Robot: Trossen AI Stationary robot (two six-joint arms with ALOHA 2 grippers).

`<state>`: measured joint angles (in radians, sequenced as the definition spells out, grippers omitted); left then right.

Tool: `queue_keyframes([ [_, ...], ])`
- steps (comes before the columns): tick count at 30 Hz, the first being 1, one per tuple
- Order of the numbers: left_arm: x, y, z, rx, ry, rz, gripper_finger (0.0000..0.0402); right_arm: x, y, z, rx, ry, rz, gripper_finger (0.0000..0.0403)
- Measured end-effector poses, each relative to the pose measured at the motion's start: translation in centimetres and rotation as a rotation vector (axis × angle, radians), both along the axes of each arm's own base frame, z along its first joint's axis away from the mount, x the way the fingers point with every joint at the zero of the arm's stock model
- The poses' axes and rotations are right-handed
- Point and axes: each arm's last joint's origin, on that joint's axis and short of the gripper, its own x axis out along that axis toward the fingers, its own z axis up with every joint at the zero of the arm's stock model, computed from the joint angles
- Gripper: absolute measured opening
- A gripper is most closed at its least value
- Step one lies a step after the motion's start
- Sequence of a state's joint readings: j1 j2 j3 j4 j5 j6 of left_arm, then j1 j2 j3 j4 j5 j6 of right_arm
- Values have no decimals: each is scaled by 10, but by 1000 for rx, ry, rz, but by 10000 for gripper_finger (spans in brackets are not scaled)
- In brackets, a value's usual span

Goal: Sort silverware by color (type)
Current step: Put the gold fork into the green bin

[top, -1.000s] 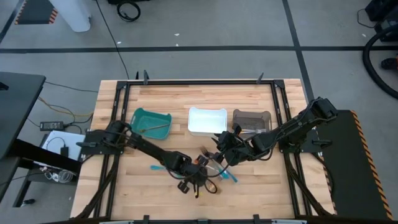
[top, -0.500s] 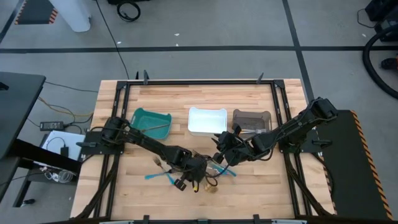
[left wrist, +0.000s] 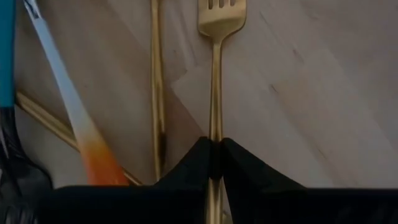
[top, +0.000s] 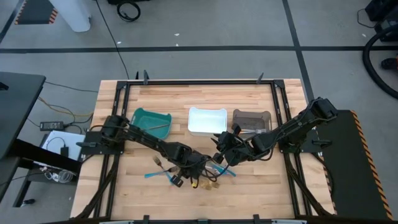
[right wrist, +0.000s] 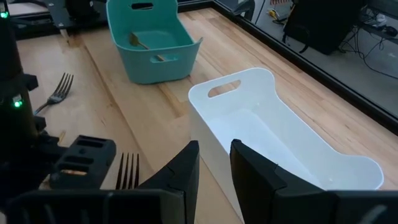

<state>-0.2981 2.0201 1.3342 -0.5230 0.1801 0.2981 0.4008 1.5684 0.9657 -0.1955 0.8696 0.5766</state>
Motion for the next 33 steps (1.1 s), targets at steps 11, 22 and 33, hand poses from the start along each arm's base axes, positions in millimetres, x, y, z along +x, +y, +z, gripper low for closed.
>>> queue_keyframes([
  [11,-7,4,19,44,-17,18,38,0,1,0,1,-1,3,98],
  [22,-21,13,44,280,-47,120,38,0,5,2,9,-21,16,98],
  [33,-43,22,61,441,22,298,38,-3,11,2,-9,-35,8,98],
])
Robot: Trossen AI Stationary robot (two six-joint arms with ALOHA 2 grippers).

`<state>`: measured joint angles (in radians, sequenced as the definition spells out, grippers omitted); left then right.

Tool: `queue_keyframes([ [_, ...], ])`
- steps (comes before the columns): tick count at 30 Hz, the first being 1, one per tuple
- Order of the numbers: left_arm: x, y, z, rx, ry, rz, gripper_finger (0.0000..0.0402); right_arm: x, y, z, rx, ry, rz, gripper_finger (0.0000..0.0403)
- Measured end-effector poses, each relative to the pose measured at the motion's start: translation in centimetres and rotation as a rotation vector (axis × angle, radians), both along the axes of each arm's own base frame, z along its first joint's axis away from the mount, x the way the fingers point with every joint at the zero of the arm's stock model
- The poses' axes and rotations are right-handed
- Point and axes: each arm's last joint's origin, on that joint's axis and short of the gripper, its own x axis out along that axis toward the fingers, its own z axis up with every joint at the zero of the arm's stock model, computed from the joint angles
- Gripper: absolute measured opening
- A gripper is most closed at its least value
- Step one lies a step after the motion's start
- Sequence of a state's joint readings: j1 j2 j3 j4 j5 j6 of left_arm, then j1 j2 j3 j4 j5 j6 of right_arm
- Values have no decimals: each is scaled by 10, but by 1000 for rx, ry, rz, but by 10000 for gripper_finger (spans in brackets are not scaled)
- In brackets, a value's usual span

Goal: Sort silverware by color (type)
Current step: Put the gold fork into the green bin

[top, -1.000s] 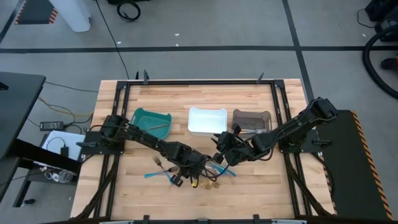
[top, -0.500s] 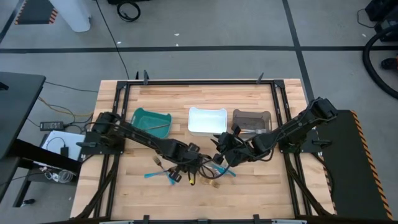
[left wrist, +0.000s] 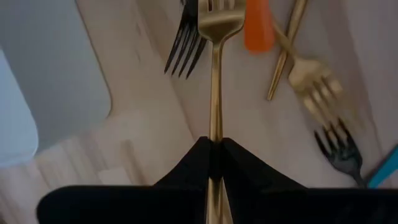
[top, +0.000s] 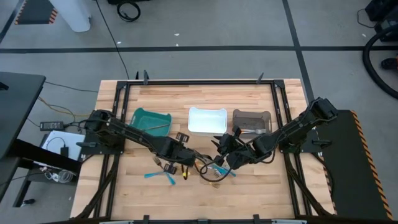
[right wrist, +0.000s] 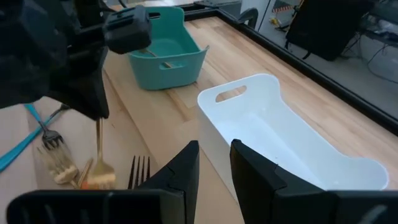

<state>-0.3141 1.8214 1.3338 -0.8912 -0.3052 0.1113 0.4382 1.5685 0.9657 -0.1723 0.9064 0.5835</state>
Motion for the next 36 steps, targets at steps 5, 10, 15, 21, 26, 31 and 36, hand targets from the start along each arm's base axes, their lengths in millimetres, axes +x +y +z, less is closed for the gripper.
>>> queue_keyframes([
  [5,-10,3,2,27,-6,42,38,-1,1,0,-18,0,-7,98],
  [10,-23,7,0,85,-23,86,38,-1,1,0,-25,1,-6,98],
  [15,-39,13,7,94,-54,132,38,-1,1,0,-37,1,-12,98],
  [21,-60,22,20,124,-123,168,39,0,-1,1,-43,-8,-29,98],
  [26,-80,32,29,194,-214,220,39,1,-1,2,-41,-29,-38,98],
  [31,-104,42,34,227,-287,281,39,1,-1,3,-40,-35,-37,98],
  [36,-124,53,37,251,-352,345,39,2,0,3,-21,-25,1,98],
])
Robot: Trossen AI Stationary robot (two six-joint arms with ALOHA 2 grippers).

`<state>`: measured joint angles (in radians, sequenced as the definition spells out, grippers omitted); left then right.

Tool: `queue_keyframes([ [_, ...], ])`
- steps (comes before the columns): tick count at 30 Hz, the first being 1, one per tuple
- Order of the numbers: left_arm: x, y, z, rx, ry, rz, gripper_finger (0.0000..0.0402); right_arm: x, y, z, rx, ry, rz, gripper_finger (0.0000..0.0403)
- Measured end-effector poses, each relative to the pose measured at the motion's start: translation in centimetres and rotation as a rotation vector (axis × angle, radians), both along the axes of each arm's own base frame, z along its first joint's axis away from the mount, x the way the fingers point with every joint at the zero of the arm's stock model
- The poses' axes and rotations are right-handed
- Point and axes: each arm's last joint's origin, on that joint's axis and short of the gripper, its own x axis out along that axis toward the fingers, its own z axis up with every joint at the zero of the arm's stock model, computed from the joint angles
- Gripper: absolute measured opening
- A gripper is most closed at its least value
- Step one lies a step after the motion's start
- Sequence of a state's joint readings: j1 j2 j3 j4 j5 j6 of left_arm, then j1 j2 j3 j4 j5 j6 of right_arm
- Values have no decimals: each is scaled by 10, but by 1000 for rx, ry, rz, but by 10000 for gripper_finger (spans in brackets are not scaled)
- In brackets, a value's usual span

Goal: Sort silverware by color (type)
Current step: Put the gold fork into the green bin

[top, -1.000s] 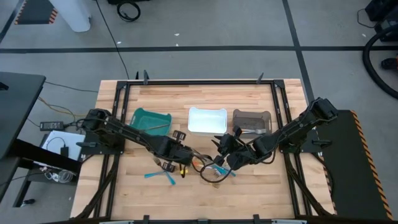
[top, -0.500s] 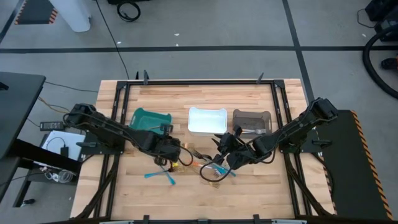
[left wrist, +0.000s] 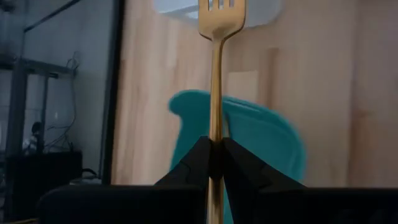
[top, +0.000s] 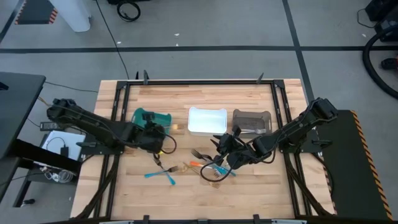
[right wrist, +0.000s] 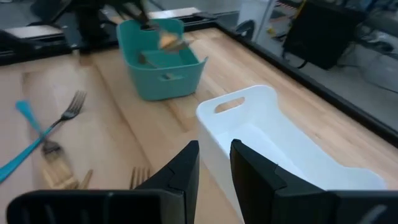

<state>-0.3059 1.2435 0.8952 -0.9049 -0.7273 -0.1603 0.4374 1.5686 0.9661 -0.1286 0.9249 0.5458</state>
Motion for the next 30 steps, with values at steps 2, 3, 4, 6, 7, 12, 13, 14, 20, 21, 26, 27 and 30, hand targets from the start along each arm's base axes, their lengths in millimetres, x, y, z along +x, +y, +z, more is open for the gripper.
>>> queue_keyframes([
  [2,-6,5,2,5,-28,25,39,1,0,0,-3,-1,8,98],
  [3,-9,7,4,5,-33,33,39,1,0,1,-5,-6,12,98],
  [4,-11,10,6,4,-41,42,39,2,1,2,-6,-9,15,98],
  [6,-14,14,10,4,-72,56,39,2,1,2,-13,-9,23,98],
  [7,-17,17,11,12,-72,59,39,2,1,3,-13,-10,25,98],
  [12,-28,28,7,81,-69,98,39,2,1,3,-15,-9,27,96],
  [13,-30,30,6,100,-70,109,39,2,1,3,-17,-8,27,94],
  [14,-32,33,3,116,-65,120,39,2,1,3,-20,-6,29,93],
  [20,-42,45,-5,132,-49,176,39,3,1,3,-35,-2,33,89],
  [21,-42,47,-5,125,-58,186,39,3,1,3,-35,-2,33,89],
  [26,-37,50,-10,10,-75,154,39,4,-1,3,-31,-3,30,89],
  [27,-38,51,-11,-6,-62,145,39,4,-1,3,-30,-5,31,89],
  [30,-37,55,-12,-66,-45,133,39,4,-1,3,-25,-4,37,89],
])
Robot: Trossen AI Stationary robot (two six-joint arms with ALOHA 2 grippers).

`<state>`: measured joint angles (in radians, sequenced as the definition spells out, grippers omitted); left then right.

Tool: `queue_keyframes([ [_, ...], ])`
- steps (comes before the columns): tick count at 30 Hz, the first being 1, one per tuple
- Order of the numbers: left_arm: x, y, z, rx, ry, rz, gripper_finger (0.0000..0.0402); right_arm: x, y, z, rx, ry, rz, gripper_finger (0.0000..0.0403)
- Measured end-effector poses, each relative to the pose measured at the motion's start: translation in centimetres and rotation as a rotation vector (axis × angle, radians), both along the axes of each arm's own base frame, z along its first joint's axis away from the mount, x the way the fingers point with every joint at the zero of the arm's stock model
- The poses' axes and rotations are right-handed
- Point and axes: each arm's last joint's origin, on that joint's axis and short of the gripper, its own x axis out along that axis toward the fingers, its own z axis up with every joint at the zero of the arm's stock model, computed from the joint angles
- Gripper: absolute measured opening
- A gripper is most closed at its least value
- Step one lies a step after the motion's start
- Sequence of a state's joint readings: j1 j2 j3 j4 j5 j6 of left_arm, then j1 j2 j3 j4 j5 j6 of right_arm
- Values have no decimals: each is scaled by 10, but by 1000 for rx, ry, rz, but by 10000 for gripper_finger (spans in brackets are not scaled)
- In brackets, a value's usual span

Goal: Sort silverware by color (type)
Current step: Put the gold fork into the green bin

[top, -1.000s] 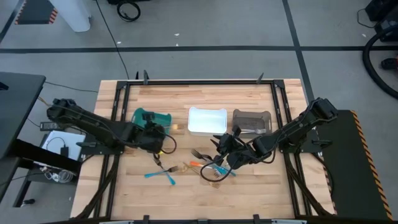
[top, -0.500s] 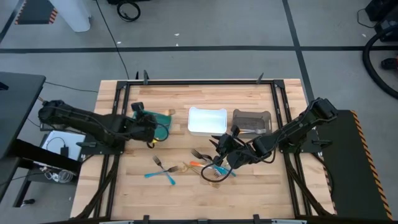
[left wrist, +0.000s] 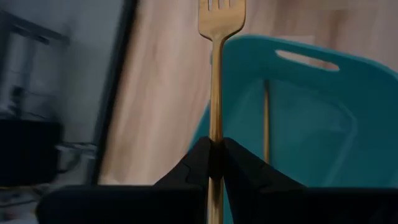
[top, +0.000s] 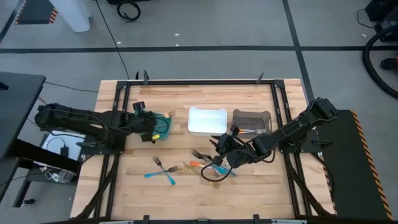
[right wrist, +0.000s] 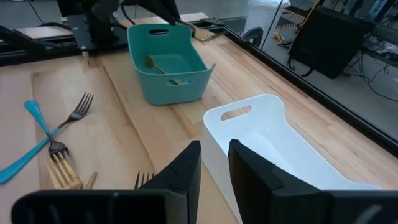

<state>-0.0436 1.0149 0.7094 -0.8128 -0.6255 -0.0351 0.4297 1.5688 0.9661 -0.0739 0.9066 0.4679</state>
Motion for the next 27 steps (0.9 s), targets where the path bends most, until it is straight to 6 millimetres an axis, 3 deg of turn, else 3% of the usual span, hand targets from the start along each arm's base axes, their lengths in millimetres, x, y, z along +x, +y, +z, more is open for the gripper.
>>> queue_keyframes([
  [17,-2,31,-3,-242,10,16,39,1,0,1,-6,0,7,89],
  [23,2,34,5,-261,-43,18,39,2,-1,1,-7,-4,10,89],
  [27,2,34,10,-275,36,14,39,2,-1,1,-11,0,15,89],
])
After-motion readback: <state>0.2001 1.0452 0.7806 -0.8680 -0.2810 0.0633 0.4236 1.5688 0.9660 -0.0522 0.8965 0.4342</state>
